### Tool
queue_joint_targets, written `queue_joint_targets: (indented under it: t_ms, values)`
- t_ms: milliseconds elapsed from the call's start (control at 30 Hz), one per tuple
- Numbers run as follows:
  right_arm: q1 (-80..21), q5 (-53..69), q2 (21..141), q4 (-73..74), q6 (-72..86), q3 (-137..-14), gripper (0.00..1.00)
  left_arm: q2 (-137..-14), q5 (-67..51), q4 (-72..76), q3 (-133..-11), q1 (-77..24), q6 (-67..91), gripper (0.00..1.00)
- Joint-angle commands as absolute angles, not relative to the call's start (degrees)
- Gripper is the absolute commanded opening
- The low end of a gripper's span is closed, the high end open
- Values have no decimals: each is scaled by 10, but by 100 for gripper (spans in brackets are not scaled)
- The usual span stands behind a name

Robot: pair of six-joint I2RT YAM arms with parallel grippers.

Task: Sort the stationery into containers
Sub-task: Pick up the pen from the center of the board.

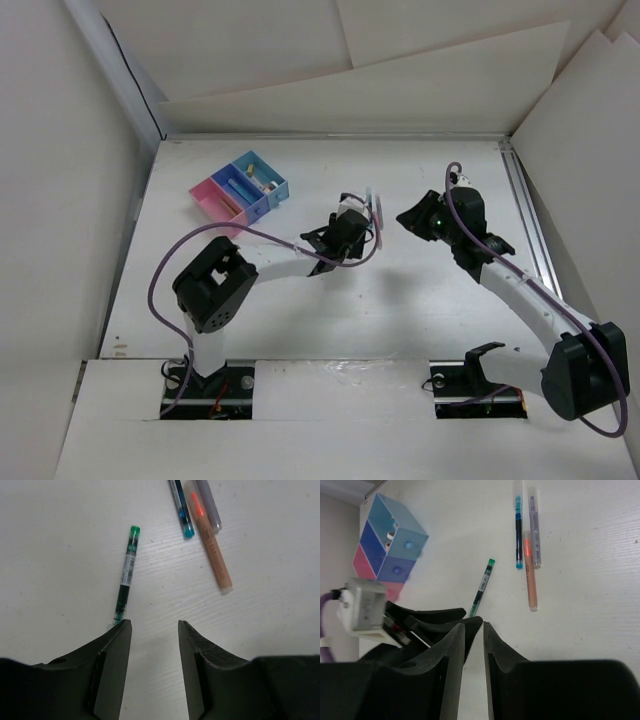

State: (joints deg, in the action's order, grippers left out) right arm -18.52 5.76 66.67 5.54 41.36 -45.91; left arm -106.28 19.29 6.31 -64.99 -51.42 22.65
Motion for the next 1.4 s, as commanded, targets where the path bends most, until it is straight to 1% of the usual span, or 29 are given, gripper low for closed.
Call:
queue_joint_targets:
  t_ms: [0, 167, 367, 467, 533, 567, 600, 700, 733, 900, 967, 1033, 1067, 1133, 1167, 1233, 1267, 1367]
  values:
    - [-192, 59, 663, 28, 410, -460, 27, -1016, 207, 91, -655, -493, 231, 38]
    - [-192, 59, 663, 28, 410, -460, 27, -1027, 221, 80, -655, -493, 211, 41]
    - [-192, 59, 663, 28, 410, -465, 27, -1078, 234, 53, -672, -493, 200, 41]
    - [-192, 59, 663, 28, 410, -465, 27, -1091, 241, 60, -667, -493, 206, 37]
    - [-192, 59, 663, 28, 410, -465, 27, -1099, 241, 60, -667, -488, 206, 32]
    - [-192, 59, 663, 28, 410, -465, 27, -1107, 241, 55, -674, -488, 211, 26]
    - [-192, 59, 663, 28, 410, -465, 27, -1115, 241, 54, -674, -488, 211, 24]
    - [-192, 59, 663, 28, 410, -465, 27, -1121, 235, 54, -679, -488, 218, 9]
    - [-192, 59, 663, 28, 410, -465, 27, -1121, 235, 54, -679, -488, 218, 0]
    - [-192, 59, 663, 28, 410, -465, 27, -1051, 250, 49, -679, -488, 249, 0]
    - [-192, 59, 663, 28, 410, -465, 27, -1025, 250, 44, -685, -466, 270, 0]
    - [-192, 59, 663, 28, 410, -465, 27, -984, 224, 44, -679, -435, 317, 0]
    - [-192, 59, 663, 28, 410, -465, 27, -970, 208, 44, -672, -392, 335, 0]
    - [-192, 59, 663, 28, 410, -465, 27, -931, 154, 74, -650, -340, 372, 0]
    - [-192, 59, 663, 28, 410, -465, 27, -919, 136, 85, -623, -283, 415, 0]
    - [-192, 64, 663, 28, 410, -465, 27, -894, 78, 135, -587, -224, 457, 0]
    - [-192, 64, 663, 28, 410, -465, 27, -871, 65, 154, -551, -176, 474, 0]
    - [-197, 64, 663, 28, 410, -465, 27, -840, 40, 188, -513, -120, 520, 0]
